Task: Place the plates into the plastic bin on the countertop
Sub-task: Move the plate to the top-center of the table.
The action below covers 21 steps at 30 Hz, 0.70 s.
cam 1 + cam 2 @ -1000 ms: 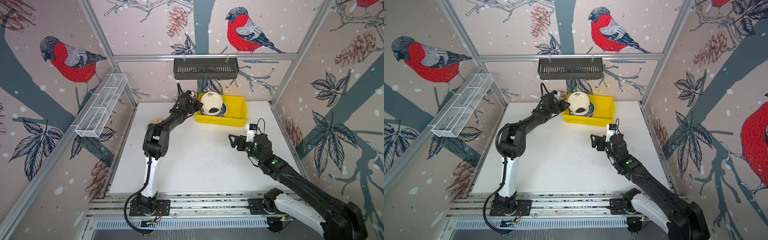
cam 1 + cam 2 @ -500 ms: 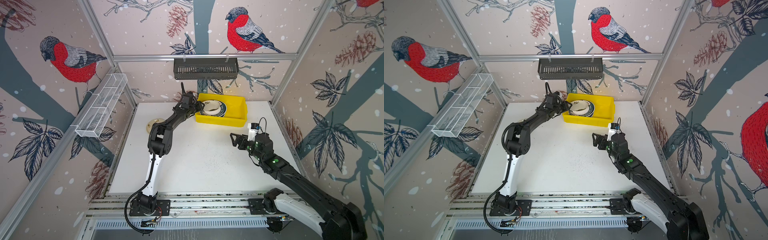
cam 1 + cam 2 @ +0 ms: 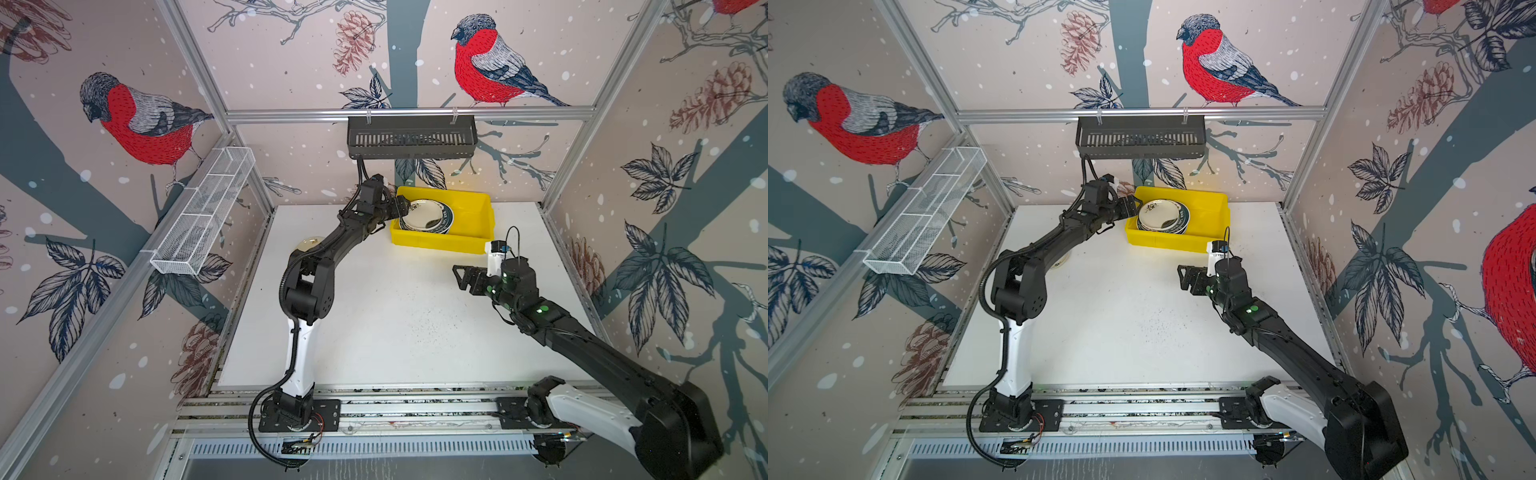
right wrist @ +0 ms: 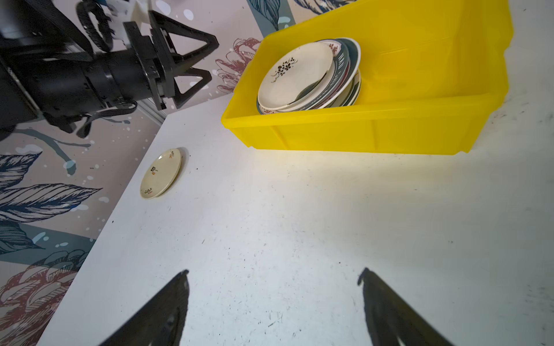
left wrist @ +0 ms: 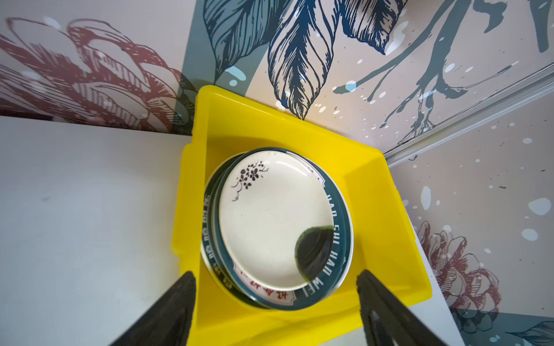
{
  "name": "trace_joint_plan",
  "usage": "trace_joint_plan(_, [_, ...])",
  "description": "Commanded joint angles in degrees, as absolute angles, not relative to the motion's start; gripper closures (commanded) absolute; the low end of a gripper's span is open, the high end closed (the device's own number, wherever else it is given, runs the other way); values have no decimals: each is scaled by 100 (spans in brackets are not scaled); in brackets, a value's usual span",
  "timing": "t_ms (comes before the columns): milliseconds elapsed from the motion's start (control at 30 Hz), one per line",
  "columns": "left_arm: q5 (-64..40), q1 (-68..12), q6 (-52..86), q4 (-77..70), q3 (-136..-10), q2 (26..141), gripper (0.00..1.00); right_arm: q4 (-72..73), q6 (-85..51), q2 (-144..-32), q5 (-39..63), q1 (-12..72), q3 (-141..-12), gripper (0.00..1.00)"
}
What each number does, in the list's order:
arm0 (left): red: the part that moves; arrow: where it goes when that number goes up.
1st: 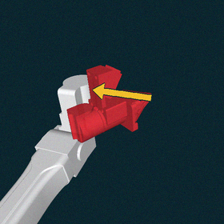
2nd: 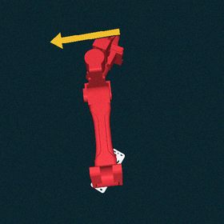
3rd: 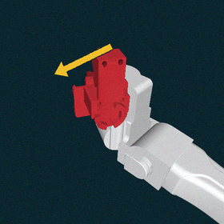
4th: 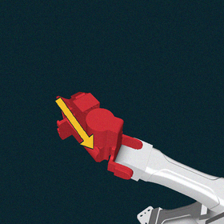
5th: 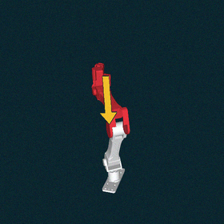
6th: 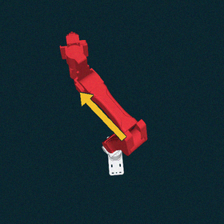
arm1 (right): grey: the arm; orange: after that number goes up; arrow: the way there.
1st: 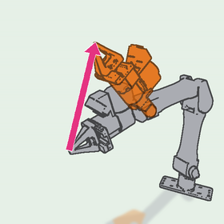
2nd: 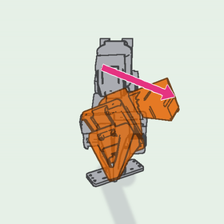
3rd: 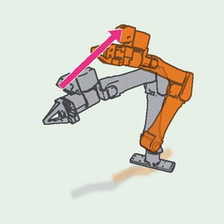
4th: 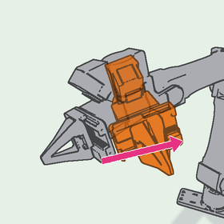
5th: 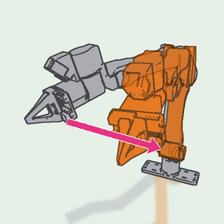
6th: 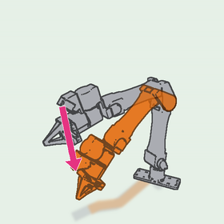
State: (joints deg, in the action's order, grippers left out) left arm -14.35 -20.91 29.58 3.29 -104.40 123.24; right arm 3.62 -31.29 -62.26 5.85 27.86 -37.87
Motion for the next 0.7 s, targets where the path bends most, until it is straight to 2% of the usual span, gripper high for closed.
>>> trace_joint_plan(0, [-1076,-1990,2691,228,-9939,11806,12,506,-2986,-6610,914,2939,-4131,10])
trace_joint_plan(233, [-964,-1067,2904,-105,-7925,10610,10,950,-2925,-7892,1081,3364,-5007,10])
trace_joint_plan(333, [-508,-726,2680,-6,-7411,10305,10,896,-2785,-8346,1194,3577,-5440,10])
trace_joint_plan(433, [298,-525,2323,268,-7215,10174,12,810,-2738,-8658,1396,3673,-5689,11])
trace_joint_plan(533, [1620,-476,1882,693,-7285,10263,14,797,-2769,-8774,1702,3704,-5706,11])
trace_joint_plan(667, [2188,-333,1497,1115,-7595,10528,20,519,-2572,-8754,1668,3751,-5615,11])
